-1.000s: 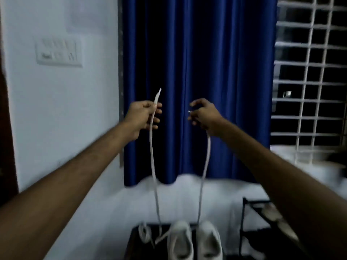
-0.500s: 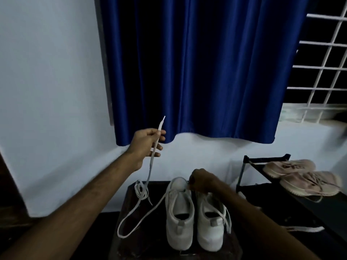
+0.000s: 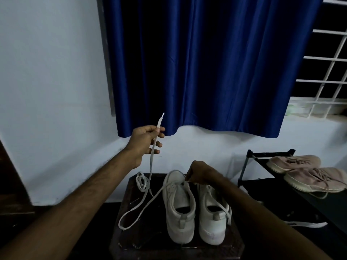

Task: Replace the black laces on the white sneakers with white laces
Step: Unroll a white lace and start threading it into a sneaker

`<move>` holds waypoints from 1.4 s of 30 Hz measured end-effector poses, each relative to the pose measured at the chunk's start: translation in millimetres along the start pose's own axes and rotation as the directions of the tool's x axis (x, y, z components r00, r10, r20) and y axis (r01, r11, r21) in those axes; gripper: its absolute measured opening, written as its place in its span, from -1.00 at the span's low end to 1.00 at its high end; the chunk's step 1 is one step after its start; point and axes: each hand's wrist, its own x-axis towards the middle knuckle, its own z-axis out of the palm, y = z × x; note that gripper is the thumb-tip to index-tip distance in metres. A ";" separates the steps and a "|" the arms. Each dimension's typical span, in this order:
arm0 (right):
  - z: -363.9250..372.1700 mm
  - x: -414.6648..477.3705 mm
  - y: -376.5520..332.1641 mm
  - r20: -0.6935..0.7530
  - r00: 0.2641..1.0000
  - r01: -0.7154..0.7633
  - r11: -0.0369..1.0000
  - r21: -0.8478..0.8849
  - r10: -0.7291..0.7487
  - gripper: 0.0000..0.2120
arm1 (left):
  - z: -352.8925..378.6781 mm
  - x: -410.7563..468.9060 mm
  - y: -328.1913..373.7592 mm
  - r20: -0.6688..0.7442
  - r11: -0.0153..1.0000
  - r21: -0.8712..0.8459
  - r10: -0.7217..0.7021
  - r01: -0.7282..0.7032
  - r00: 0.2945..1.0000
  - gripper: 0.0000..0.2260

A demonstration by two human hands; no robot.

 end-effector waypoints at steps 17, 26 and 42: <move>-269.7 -123.7 -146.1 -0.591 0.805 0.531 0.506 0.680 -0.051 -0.83 | -1.4 -10.6 186.7 -0.011 0.944 -0.090 0.318 -0.318 0.948 -0.87; -355.1 -191.9 -202.9 -0.680 0.733 0.625 0.384 0.680 0.009 -0.86 | 10.0 -39.4 316.4 -0.100 0.842 -0.082 0.526 -0.534 0.844 -0.86; -348.5 -210.5 -170.0 -0.778 0.625 0.638 0.612 0.466 -0.059 -0.91 | -1.2 -57.1 315.4 -0.167 0.849 -0.040 0.515 -0.527 0.841 -0.90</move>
